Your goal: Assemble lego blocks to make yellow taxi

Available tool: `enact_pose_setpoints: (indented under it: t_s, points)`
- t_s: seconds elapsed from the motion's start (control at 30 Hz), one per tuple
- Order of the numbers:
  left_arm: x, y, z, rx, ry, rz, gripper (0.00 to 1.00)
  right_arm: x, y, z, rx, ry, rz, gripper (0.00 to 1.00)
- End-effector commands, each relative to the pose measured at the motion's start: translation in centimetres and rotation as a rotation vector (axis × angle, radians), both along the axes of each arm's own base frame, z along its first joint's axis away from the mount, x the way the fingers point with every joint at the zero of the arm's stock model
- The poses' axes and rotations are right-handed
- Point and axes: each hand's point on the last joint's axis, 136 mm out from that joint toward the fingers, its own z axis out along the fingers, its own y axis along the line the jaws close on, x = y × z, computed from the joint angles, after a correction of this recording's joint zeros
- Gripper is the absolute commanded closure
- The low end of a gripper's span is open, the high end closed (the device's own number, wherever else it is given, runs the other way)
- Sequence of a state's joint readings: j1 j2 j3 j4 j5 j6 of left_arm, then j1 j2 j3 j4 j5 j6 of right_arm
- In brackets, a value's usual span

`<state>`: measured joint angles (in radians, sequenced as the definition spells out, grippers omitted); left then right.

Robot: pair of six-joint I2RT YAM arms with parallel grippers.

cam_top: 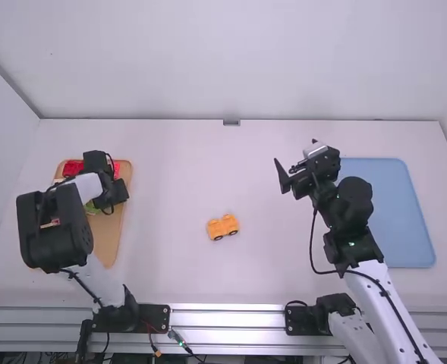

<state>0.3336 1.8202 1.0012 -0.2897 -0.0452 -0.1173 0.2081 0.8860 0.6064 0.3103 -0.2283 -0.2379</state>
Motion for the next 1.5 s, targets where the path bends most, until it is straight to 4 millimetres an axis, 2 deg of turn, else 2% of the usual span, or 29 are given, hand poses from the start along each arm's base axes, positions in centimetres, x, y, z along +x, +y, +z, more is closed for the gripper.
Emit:
enact_pose_setpoints:
  t_s: [0.0, 0.03, 0.1, 0.17, 0.23, 0.3, 0.37, 0.4, 0.6, 0.63, 0.67, 0.8, 0.97, 1.07, 1.1, 1.23, 1.47]
  points:
    - [2.0, 0.4, 4.9, 0.037, -0.123, -0.002, 0.87, -0.5, 0.8, 0.0, 0.004, 0.0, 0.039, 0.01]
    - [2.0, 0.4, 5.3, 0.039, -0.131, -0.003, 0.87, -0.5, 1.0, -0.1, 0.005, 0.003, 0.045, 0.01]
    - [2.2, 0.3, 7.3, 0.056, -0.176, -0.012, 0.88, -0.3, 1.7, -0.5, 0.01, 0.012, 0.073, 0.01]
    - [2.3, -0.9, 10.5, 0.053, -0.251, -0.077, 0.89, 0.9, 2.5, -1.5, 0.066, 0.056, 0.081, 0.01]
    - [2.5, -2.7, 12.4, 0.026, -0.307, -0.16, 0.89, 1.6, 3.1, -2.2, 0.094, 0.077, 0.103, 0.01]
    - [2.9, -6.4, 15.0, -0.032, -0.412, -0.341, 0.89, 2.5, 4.9, -3.4, 0.137, 0.103, 0.201, 0.01]
    - [2.8, -9.2, 16.5, -0.069, -0.478, -0.468, 0.87, 2.9, 6.3, -4.1, 0.166, 0.114, 0.292, 0.01]
    - [2.6, -11.3, 17.4, -0.097, -0.524, -0.559, 0.87, 3.1, 7.3, -4.4, 0.19, 0.122, 0.369, 0.01]
    - [0.6, -21.1, 19.7, -0.254, -0.75, -1.007, 0.84, 3.4, 10.0, -5.4, 0.305, 0.213, 0.74, 0.01]
    - [0.5, -21.5, 19.8, -0.264, -0.761, -1.023, 0.84, 3.4, 10.1, -5.4, 0.307, 0.218, 0.763, 0.01]
    - [0.0, -23.2, 20.1, -0.312, -0.807, -1.084, 0.84, 3.2, 10.7, -5.6, 0.314, 0.239, 0.869, 0.01]
    - [-1.8, -26.5, 20.8, -0.401, -0.911, -1.24, 0.85, 3.1, 11.6, -5.8, 0.325, 0.274, 1.02, 0.01]
    - [-3.2, -29.3, 21.2, -0.464, -1.007, -1.369, 0.84, 3.0, 13.2, -6.1, 0.333, 0.313, 1.107, 0.01]
    - [-3.1, -30.3, 21.0, -0.493, -1.021, -1.373, 0.85, 1.8, 14.5, -6.0, 0.318, 0.32, 1.171, 0.0]
    - [-3.3, -30.6, 21.0, -0.503, -1.033, -1.398, 0.87, 1.4, 15.0, -5.7, 0.311, 0.308, 1.187, 0.03]
    - [-4.3, -31.4, 21.4, -0.567, -1.096, -1.509, 0.89, 0.3, 16.1, -5.3, 0.292, 0.275, 1.232, 0.1]
    - [-4.2, -32.1, 21.9, -0.645, -1.136, -1.549, 0.89, -0.6, 17.1, -4.8, 0.3, 0.281, 1.26, 0.15]
